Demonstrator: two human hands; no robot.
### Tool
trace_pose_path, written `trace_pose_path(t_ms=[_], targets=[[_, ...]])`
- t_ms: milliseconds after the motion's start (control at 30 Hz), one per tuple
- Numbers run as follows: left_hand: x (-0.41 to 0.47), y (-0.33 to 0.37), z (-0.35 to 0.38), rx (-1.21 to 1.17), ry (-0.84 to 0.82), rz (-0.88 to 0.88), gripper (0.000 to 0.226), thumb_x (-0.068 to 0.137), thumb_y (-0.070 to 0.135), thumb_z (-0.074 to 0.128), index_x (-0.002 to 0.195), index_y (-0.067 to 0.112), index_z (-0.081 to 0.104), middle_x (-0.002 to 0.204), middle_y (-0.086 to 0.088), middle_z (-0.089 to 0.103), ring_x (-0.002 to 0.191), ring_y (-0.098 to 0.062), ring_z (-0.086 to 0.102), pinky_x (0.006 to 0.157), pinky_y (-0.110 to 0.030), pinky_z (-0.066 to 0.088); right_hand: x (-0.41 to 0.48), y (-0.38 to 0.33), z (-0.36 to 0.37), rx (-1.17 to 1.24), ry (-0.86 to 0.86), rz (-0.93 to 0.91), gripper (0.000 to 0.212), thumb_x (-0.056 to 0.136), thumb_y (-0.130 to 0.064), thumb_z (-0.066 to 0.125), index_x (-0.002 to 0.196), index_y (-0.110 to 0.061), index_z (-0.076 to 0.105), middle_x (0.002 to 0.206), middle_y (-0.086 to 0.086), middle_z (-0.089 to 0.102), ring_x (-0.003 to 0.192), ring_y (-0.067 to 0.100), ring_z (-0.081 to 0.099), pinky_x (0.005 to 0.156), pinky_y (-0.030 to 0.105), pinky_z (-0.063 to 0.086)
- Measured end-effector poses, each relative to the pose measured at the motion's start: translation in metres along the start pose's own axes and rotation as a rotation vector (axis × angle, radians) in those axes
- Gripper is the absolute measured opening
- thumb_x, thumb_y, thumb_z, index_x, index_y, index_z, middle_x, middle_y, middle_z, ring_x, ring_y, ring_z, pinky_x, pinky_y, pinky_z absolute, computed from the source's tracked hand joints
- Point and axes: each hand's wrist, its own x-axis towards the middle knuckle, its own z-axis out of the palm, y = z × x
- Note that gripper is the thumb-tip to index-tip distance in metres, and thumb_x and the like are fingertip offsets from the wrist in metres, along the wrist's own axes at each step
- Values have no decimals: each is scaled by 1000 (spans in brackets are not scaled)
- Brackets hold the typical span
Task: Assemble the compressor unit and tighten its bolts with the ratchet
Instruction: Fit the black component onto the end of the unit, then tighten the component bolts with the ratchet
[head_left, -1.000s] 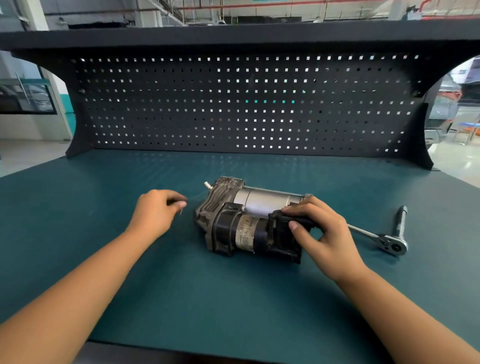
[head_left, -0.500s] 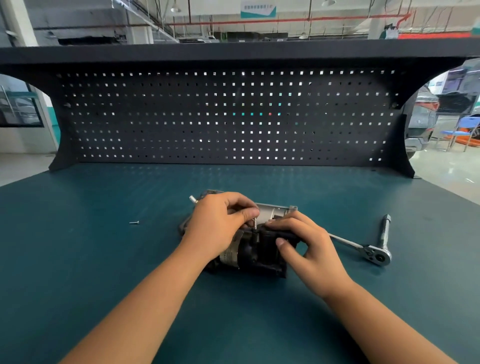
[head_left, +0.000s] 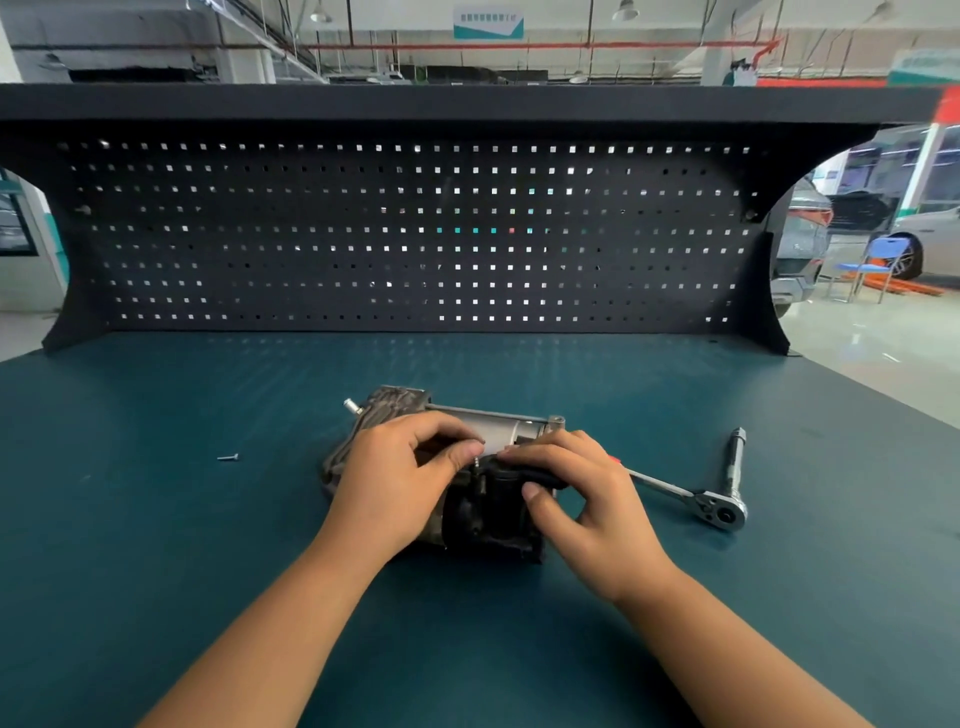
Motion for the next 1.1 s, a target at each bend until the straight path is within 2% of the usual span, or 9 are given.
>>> trace_pose_path(t_ms=[100, 167, 233, 367, 467, 567, 700, 900, 1100], targets=[[-1, -4, 1, -108, -29, -57, 30, 78, 8, 74, 68, 35, 67, 76, 17, 70, 73, 3, 65, 67, -6, 45, 2, -2, -3, 61, 64, 45, 31, 87, -28, 47, 111, -21, 65, 105, -13, 61, 103, 3, 53, 90, 17, 40], [-3, -6, 1, -171, -41, -93, 27, 77, 6, 74, 69, 31, 67, 77, 14, 71, 74, 1, 66, 67, -6, 46, 5, 3, -10, 101, 284, 166, 25, 90, -24, 48, 110, -20, 63, 103, -11, 60, 100, 2, 55, 87, 17, 44], [-4, -7, 1, -197, -46, -102, 25, 77, 6, 74, 70, 28, 67, 77, 14, 71, 75, 1, 66, 67, -6, 47, 7, 19, -29, -138, 456, 412, 19, 90, -14, 51, 104, -17, 62, 101, -2, 61, 100, 12, 55, 87, 28, 45], [-5, -7, 3, -283, -60, -113, 25, 77, 2, 72, 75, 27, 68, 79, 12, 71, 75, -1, 66, 68, -8, 47, -2, 48, -59, -837, -268, 1062, 17, 88, -26, 51, 103, -21, 57, 112, 0, 53, 116, 28, 36, 80, 35, 29], [-6, -7, 3, -333, -74, -119, 27, 77, 4, 72, 79, 31, 71, 83, 9, 71, 77, -4, 67, 69, -10, 49, -4, 54, -61, -878, -328, 1108, 6, 90, -22, 54, 95, -21, 56, 92, -4, 47, 116, 25, 34, 88, 41, 34], [-8, -5, 2, -335, -111, -113, 30, 77, 6, 73, 83, 35, 70, 85, 9, 70, 75, -4, 67, 69, -11, 49, -5, 58, -62, -759, -182, 1096, 8, 93, -22, 55, 97, -16, 60, 92, 1, 52, 108, 25, 41, 91, 42, 36], [-9, -5, 0, -345, -103, -115, 28, 78, 0, 71, 85, 27, 69, 85, 9, 70, 74, -3, 66, 69, -11, 49, -2, 53, -60, -529, 115, 951, 21, 97, -22, 50, 96, -2, 58, 97, 11, 53, 87, 29, 46, 71, 36, 38], [-10, -4, 0, -403, 22, -163, 17, 85, 3, 63, 86, 19, 69, 84, 1, 71, 74, -4, 66, 67, -10, 47, 11, 12, -106, 304, 697, 799, 23, 100, -19, 40, 79, -15, 46, 68, 5, 49, 51, 14, 47, 46, 27, 42], [-11, 38, 15, 70, 141, 188, 15, 83, 15, 64, 89, 29, 64, 104, 18, 57, 103, 5, 50, 94, -8, 31, 23, -39, -162, 740, 687, 788, 24, 97, -21, 49, 76, -11, 55, 56, 2, 58, 46, 9, 56, 39, 21, 45]])
